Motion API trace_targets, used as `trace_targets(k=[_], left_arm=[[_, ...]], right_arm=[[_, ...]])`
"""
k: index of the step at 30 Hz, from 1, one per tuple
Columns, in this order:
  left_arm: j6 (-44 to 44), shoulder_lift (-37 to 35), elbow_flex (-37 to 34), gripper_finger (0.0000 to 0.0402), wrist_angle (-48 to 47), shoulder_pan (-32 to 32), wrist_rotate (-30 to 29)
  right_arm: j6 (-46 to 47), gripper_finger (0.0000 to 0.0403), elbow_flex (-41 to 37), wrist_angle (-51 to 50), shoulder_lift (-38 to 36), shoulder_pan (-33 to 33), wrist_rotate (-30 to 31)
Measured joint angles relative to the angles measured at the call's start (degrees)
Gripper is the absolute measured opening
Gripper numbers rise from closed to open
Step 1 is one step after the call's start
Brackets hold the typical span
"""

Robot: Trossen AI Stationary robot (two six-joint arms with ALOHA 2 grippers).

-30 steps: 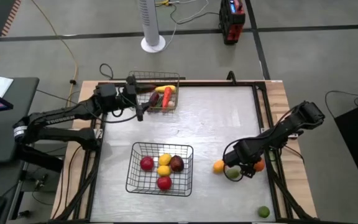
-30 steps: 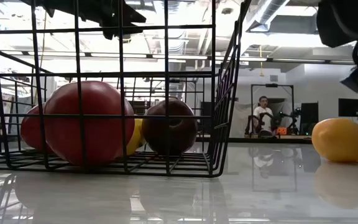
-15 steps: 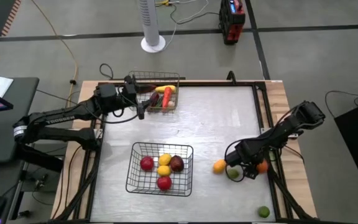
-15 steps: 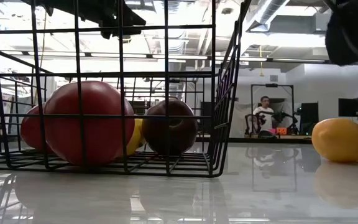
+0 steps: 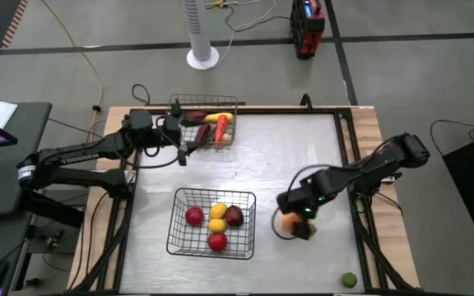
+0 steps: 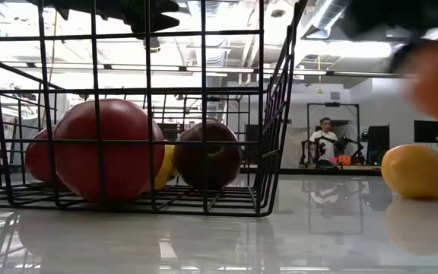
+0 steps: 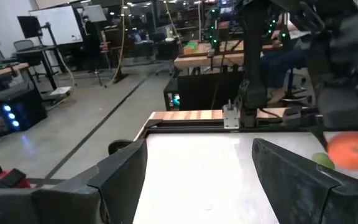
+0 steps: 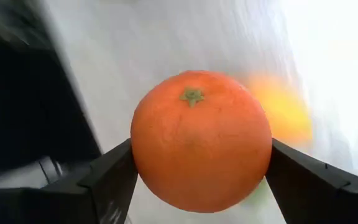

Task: Sort produce into baskets
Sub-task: Put the light red orange into the bottom wire basket, then put the yellow lime into the bottom wire basket

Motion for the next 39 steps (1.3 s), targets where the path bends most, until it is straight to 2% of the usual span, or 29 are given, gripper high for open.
trace_targets(k=[8,13,17,21,27,34,39], left_arm=[[-0.6,0.0,0.0,0.0279,0.0,0.0,-1.2],[-0.6,0.0,0.0,0.0279,0.0,0.0,-1.6],[-0.6,0.0,0.0,0.0279,0.0,0.0,-1.6],[-0.6,0.0,0.0,0.0279,0.0,0.0,-1.6],[-0.6,0.0,0.0,0.0279,-0.1,0.0,-1.6],[-0.6,0.0,0.0,0.0279,-0.5,0.0,-1.6],[-0.3,0.0,0.0,0.0279,-0.5,0.0,-3.1]], right_arm=[[-9.5,0.0343,3.0,23.8,0.1,-3.8,5.8],[-16.0,0.035,3.0,30.9,0.1,-5.3,9.5],[-17.9,0.0374,3.0,33.3,0.1,-6.3,9.5],[-18.8,0.0396,3.0,32.8,0.1,-7.4,9.5],[-18.8,0.0394,3.0,32.3,0.1,-8.0,9.4],[-12.6,0.0393,2.5,8.7,0.9,-6.1,9.6],[-8.4,0.0391,-0.8,4.0,5.3,-1.9,10.3]])
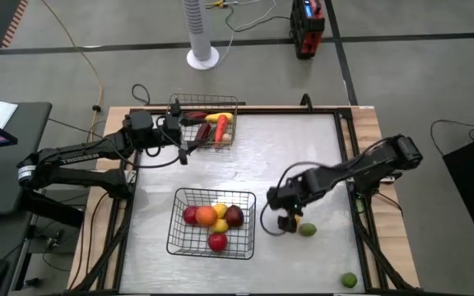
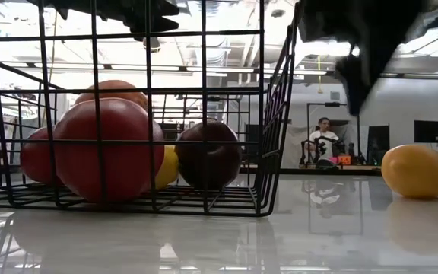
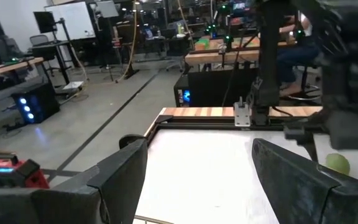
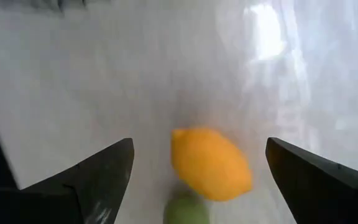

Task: Sort produce into baskets
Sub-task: Put the yellow lime into the bottom wire basket

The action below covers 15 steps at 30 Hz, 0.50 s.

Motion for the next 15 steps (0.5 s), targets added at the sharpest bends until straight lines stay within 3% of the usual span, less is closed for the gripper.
trace_targets(k=[4,15], left_arm=[[-0.1,0.0,0.0,0.0279,-0.1,0.0,0.0],[0.2,0.0,0.0,0.0279,-0.9,0.0,0.0]], right_arm=[[-2.5,0.0391,-0.6,-0.9,4.1,3.3,0.6],[-9.6,0.0369,-0.9,-4.3,9.2,10.3,13.0]])
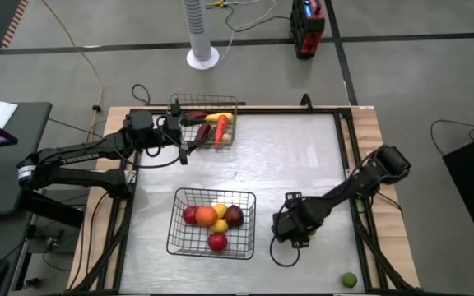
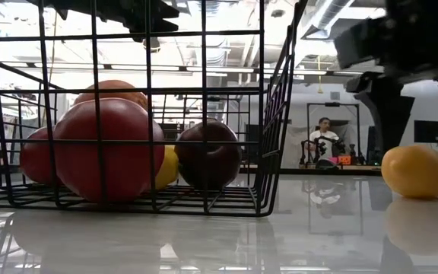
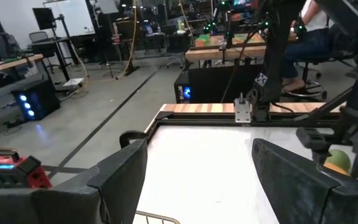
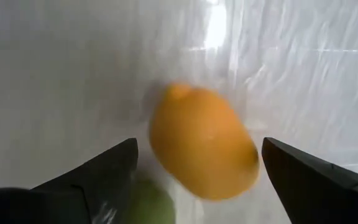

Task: Sort produce into baskets
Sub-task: Put the yellow lime into the bottom wire basket

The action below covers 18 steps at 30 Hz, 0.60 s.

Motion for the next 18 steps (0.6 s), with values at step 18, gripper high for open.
trace_targets(k=[18], left_arm=[[0.2,0.0,0.0,0.0279,-0.4,0.0,-0.3]], right_arm=[[-6.5,0.0259,6.6,-3.1,0.3,-4.8,0.0]])
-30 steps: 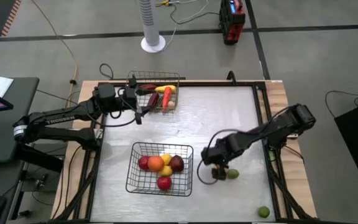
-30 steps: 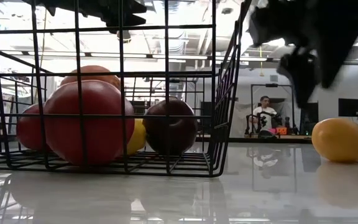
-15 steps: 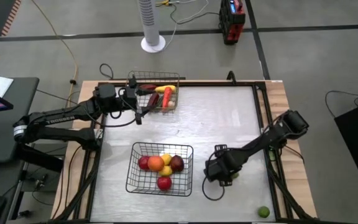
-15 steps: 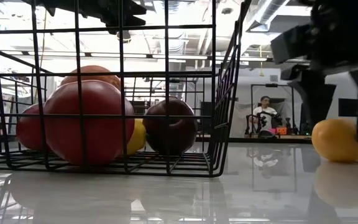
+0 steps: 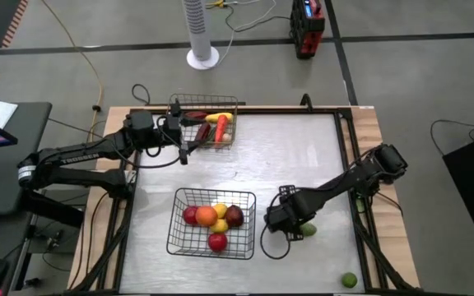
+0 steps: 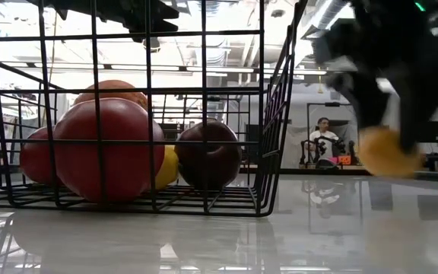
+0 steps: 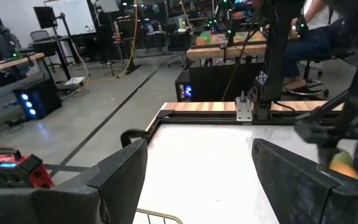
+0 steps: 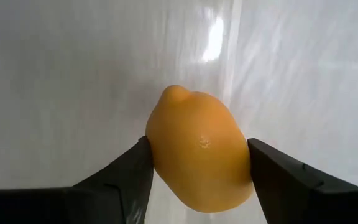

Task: Sort produce into baskets
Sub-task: Put the yellow lime into the bottom wire basket, then put the green lemon into the bottom wire basket

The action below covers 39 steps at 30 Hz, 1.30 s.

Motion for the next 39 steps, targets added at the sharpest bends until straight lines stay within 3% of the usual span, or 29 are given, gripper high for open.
trace_targets(k=[3,8,10,15,18,22,29,35,39], left_arm=[[0.0,0.0,0.0,0.0279,0.0,0.0,0.0],[0.0,0.0,0.0,0.0279,0.0,0.0,0.0],[0.0,0.0,0.0,0.0279,-0.2,0.0,0.0],[0.2,0.0,0.0,0.0279,-0.1,0.0,0.0],[0.2,0.0,0.0,0.0279,-0.2,0.0,-0.1],[0.2,0.0,0.0,0.0279,-0.1,0.0,-0.2],[0.7,0.0,0.0,0.0279,-0.7,0.0,-2.5],[0.5,0.0,0.0,0.0279,-0.7,0.0,-2.6],[0.3,0.0,0.0,0.0279,-0.7,0.0,-2.6]], right_arm=[[-3.1,0.0259,6.5,0.1,-0.7,-0.5,2.0],[-8.5,0.0259,17.9,0.1,-1.5,-0.2,12.5],[-9.6,0.0259,20.8,1.1,-1.5,-0.4,14.0],[-11.2,0.026,21.0,13.5,-1.3,-1.5,13.5],[-11.5,0.0266,20.1,20.6,-0.6,-2.8,7.9],[-10.3,0.0298,19.3,21.6,-0.6,-4.4,2.6],[-2.6,0.0357,19.4,9.4,-0.6,-5.2,2.0],[5.8,0.0357,18.6,-14.2,-0.6,-2.3,1.5],[14.5,0.0347,14.5,-20.4,-0.7,1.3,-1.6]])
